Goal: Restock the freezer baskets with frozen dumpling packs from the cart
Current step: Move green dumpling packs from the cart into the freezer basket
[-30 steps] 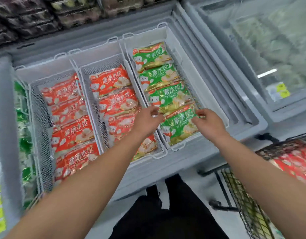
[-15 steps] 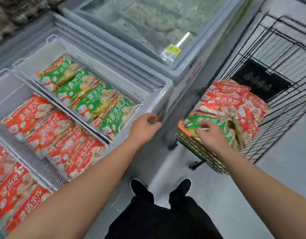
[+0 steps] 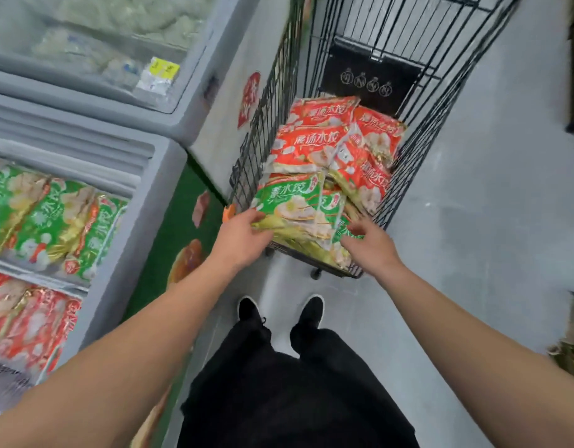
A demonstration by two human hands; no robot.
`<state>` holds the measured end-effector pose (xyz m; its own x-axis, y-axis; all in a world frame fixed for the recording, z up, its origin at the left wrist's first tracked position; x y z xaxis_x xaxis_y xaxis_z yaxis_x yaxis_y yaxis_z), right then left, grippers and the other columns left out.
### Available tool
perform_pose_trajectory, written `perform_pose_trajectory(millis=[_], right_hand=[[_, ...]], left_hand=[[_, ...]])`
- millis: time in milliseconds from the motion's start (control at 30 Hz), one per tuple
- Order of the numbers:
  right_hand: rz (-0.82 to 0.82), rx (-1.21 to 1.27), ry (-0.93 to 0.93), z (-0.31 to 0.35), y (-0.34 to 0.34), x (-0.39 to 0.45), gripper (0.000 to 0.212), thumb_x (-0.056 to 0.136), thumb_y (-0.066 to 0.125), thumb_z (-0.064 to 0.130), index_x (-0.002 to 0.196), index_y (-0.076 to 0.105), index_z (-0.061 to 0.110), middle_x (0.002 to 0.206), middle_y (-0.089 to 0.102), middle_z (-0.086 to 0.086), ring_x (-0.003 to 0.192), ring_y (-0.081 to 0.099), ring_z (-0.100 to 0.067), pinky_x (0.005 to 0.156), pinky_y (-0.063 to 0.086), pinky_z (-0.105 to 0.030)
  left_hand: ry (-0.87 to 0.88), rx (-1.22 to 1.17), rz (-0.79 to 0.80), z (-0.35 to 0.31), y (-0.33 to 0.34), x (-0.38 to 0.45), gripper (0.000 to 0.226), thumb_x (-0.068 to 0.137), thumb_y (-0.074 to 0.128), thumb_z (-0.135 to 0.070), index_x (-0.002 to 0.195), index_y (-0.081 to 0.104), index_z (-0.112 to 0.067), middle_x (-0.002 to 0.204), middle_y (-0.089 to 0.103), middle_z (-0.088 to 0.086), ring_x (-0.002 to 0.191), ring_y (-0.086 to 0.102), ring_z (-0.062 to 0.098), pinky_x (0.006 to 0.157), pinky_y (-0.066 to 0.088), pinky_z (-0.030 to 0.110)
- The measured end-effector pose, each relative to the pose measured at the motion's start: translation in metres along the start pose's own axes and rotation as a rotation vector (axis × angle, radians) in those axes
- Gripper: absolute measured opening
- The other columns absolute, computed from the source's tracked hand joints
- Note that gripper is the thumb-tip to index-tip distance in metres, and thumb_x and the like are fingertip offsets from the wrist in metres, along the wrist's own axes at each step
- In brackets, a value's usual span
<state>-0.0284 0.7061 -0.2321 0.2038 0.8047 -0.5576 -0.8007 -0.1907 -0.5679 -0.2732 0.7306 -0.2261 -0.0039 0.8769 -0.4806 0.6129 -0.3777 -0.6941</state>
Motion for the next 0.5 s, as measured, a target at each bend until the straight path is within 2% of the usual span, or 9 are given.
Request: perform_pose_trajectory(millis=[67,167,367,500], right_hand=[[-0.001,0.008,0.022,-0.009,-0.006,0.007,0.041,0.090,0.065,0.021,0.129,0.060,0.011,0.132,0.060,-0.004,0.118,0.057,-0.022,0.089,0.039,-0.022],[0.010,0.011,0.061,-0.017,-0.003,0.019,0.042,0.089,0.065,0.023,0.129,0.060,0.012,0.132,0.061,-0.005,0.121,0.056,-0.022,0.097,0.041,-0.028],[0.055,0.007,0.131,-0.016,0.019,0.052,0.043,0.091,0.063,0.021,0.132,0.057,0.011,0.134,0.058,-0.004,0.124,0.053,-0.021,0.091,0.037,-0.023],[0.061,0.039,0.199,-0.007,0.034,0.080,0.044,0.093,0.062,0.022,0.134,0.053,0.010,0.134,0.057,-0.005,0.123,0.053,-0.021,0.097,0.040,-0.028]], left_hand=[[0.030,0.033,0.039,-0.011,0.012,0.008,0.046,0.088,0.065,-0.028,0.132,0.061,-0.016,0.133,0.065,0.003,0.126,0.058,0.027,0.116,0.034,0.043],[0.031,0.048,0.093,-0.019,0.023,0.023,0.049,0.091,0.063,-0.027,0.139,0.057,-0.014,0.141,0.059,0.002,0.126,0.057,0.023,0.109,0.037,0.032],[-0.002,0.027,0.211,-0.012,0.038,0.062,0.050,0.094,0.064,-0.026,0.141,0.054,-0.012,0.142,0.057,0.003,0.127,0.056,0.024,0.107,0.041,0.032],[-0.012,0.039,0.291,-0.009,0.039,0.100,0.049,0.093,0.064,-0.027,0.140,0.054,-0.016,0.143,0.057,0.000,0.124,0.058,0.021,0.105,0.041,0.030]])
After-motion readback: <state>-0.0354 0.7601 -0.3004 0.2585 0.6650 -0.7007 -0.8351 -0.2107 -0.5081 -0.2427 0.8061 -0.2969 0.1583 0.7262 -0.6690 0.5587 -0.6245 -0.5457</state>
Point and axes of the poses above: each hand's wrist, its own x-axis towards the middle knuckle, its own y-axis out of the palm, z = x × y, the point moved 2 cm from there along x, towards the middle knuckle
